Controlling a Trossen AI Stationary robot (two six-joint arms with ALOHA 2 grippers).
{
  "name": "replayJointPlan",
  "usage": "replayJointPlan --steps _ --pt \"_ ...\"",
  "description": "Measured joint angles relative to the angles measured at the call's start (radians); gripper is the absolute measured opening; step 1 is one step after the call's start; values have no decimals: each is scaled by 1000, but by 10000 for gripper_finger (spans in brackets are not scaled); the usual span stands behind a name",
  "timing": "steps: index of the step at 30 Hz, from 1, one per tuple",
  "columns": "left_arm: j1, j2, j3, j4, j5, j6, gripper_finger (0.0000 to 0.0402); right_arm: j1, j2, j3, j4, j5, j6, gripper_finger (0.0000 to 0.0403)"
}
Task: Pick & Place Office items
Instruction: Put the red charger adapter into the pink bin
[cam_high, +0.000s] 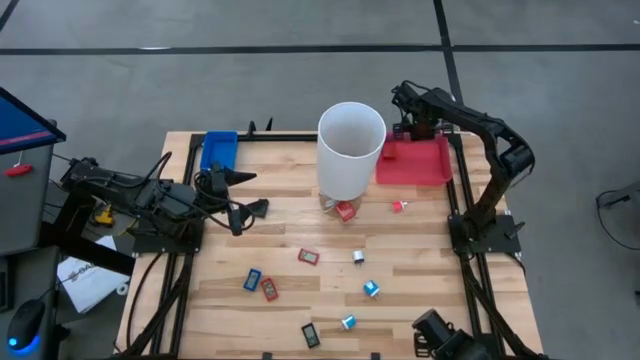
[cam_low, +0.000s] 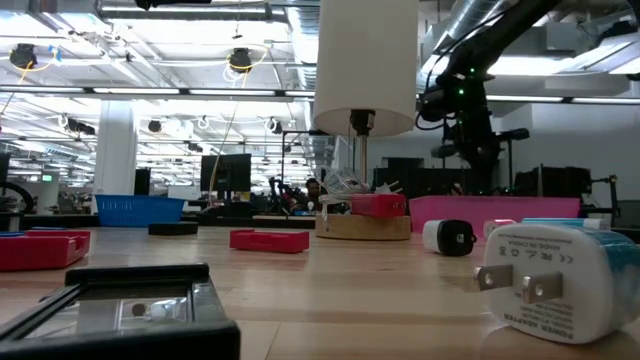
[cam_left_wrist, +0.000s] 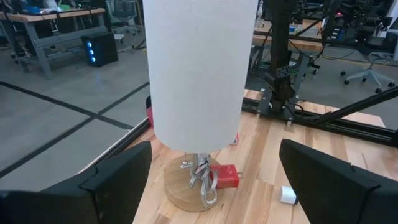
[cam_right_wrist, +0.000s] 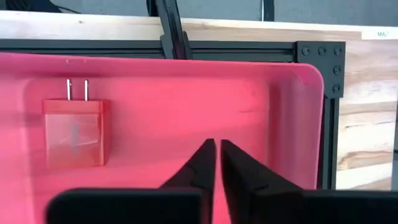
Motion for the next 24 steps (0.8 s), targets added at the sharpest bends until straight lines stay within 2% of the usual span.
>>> replayJointPlan --steps 9,24 --pt "0 0 0 2 -2 -3 351 -89 16 -35 -26 -22 19 2" --pt "0 0 0 3 -2 -37 351 -104 16 -66 95 -23 187 0"
